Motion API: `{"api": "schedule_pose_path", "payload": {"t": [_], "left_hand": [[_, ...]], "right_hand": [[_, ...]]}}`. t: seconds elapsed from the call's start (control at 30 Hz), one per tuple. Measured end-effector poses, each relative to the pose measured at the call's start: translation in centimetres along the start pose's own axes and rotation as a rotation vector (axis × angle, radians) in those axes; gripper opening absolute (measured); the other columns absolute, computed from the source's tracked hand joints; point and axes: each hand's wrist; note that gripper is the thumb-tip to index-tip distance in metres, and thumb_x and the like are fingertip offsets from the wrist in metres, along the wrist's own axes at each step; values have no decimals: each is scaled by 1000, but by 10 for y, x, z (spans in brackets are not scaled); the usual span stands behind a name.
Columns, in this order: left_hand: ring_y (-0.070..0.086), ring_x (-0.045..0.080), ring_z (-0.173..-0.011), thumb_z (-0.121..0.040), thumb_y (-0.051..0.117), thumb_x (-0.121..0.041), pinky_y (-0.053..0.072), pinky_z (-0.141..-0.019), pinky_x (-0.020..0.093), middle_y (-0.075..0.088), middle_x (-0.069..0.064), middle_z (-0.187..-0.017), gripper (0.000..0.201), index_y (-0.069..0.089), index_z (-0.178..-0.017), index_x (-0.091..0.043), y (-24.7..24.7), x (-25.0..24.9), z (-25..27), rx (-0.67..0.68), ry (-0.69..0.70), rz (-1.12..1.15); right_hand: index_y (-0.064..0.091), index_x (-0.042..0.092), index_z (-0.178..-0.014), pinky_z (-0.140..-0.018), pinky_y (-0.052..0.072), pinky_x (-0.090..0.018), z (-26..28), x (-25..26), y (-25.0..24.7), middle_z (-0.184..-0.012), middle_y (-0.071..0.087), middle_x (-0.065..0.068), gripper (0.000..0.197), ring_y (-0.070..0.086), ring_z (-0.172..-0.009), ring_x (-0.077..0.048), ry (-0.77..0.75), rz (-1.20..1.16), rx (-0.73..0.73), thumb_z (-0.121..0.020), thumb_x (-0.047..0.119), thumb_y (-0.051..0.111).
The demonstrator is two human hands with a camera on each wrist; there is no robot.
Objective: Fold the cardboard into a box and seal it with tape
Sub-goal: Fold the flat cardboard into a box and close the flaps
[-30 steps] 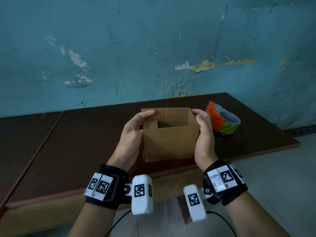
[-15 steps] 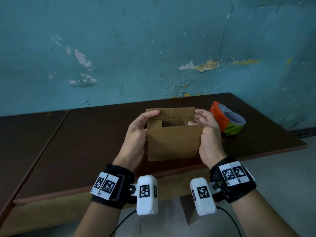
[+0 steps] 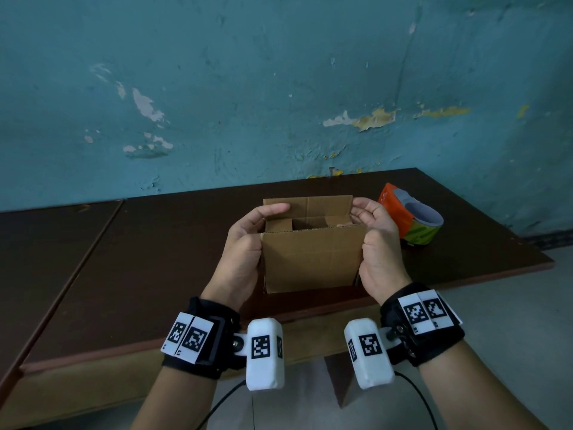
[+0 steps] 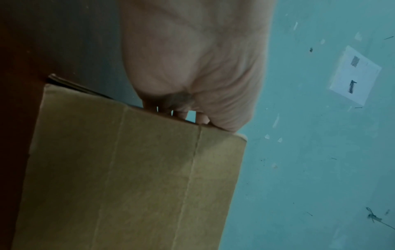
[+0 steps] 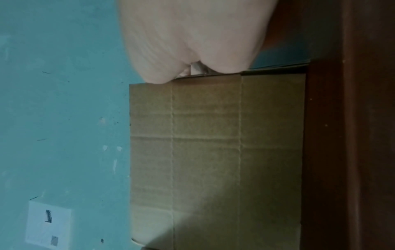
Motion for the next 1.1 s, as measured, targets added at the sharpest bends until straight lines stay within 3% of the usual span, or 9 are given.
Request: {"api": "schedule_pose_path", "payload": {"t": [0.23, 0.3, 0.43, 0.5, 0.57, 0.7, 0.83, 0.97, 1.1], "left_hand": [[68, 25, -96, -92, 51, 10, 58, -71, 28, 72, 18, -123, 41, 77, -111, -15, -2, 4, -1, -1, 9, -21], [67, 23, -95, -95, 57, -12, 56, -76, 29, 73, 13, -112, 26, 75, -113, -13, -1, 2, 1, 7, 25, -57], [64, 28, -117, -90, 66, -54, 51, -100, 43, 68, 17, -128, 56, 70, -124, -10, -8, 1, 4, 91, 150, -94], [62, 28, -116, -78, 81, -49, 51, -99, 45, 64, 24, -132, 63, 67, -127, -10, -9, 0, 5, 105, 176, -126], [63, 23, -112, -74, 85, -33, 51, -98, 46, 67, 17, -126, 57, 68, -124, -14, -7, 0, 6, 57, 180, -150], [67, 12, -101, -69, 89, -23, 55, -91, 33, 71, 8, -120, 70, 57, -131, -17, -3, 2, 4, -10, 186, -106], [71, 8, -92, -76, 88, -10, 57, -82, 26, 71, 11, -117, 78, 46, -142, -13, 3, 4, 2, -60, 170, -74], [72, 16, -98, -74, 82, -14, 60, -91, 39, 71, 14, -125, 76, 48, -141, -13, 5, 5, 1, -108, 140, -78], [69, 32, -117, -78, 82, -9, 57, -100, 47, 71, 15, -127, 62, 55, -134, -7, 3, 9, -3, -126, 117, -98]], "right_hand": [[63, 11, -114, -104, 51, -55, -1, -4, -2, -118, 70, -15, 53, 65, -117, -33, 10, 5, -16, -81, -19, 35], [63, 11, -113, -105, 49, -58, -2, -4, -2, -119, 70, -18, 54, 65, -117, -35, 8, 5, -20, -79, -19, 35], [63, 10, -113, -104, 50, -57, -2, -3, -1, -120, 68, -23, 52, 63, -118, -41, -4, -11, -24, -74, -11, 36], [63, 11, -112, -101, 53, -53, -2, -3, -2, -119, 69, -21, 51, 64, -117, -40, -7, -2, -8, -79, -16, 36], [62, 11, -112, -95, 56, -47, -1, -2, -3, -117, 70, -18, 50, 65, -116, -38, 0, -7, 13, -82, -19, 37], [61, 11, -116, -91, 57, -40, 1, 1, -2, -115, 71, -13, 46, 68, -108, -27, -2, -8, 58, -76, -6, 44], [62, 10, -123, -89, 57, -37, -1, 2, -5, -117, 73, -12, 34, 71, -103, -21, 3, -15, 95, -93, 0, 51], [64, 12, -127, -105, 46, -50, -1, 4, -8, -124, 71, -16, 38, 65, -120, -33, 41, -92, 94, -100, 34, 48], [61, 15, -130, -100, 52, -42, 4, 6, -8, -120, 73, -10, 43, 69, -114, -25, -1, -7, 166, -87, 24, 62]]}}
Point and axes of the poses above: each hand's wrist, its own z-axis away from the middle knuckle, its own y-axis out of the palm, x = y × z
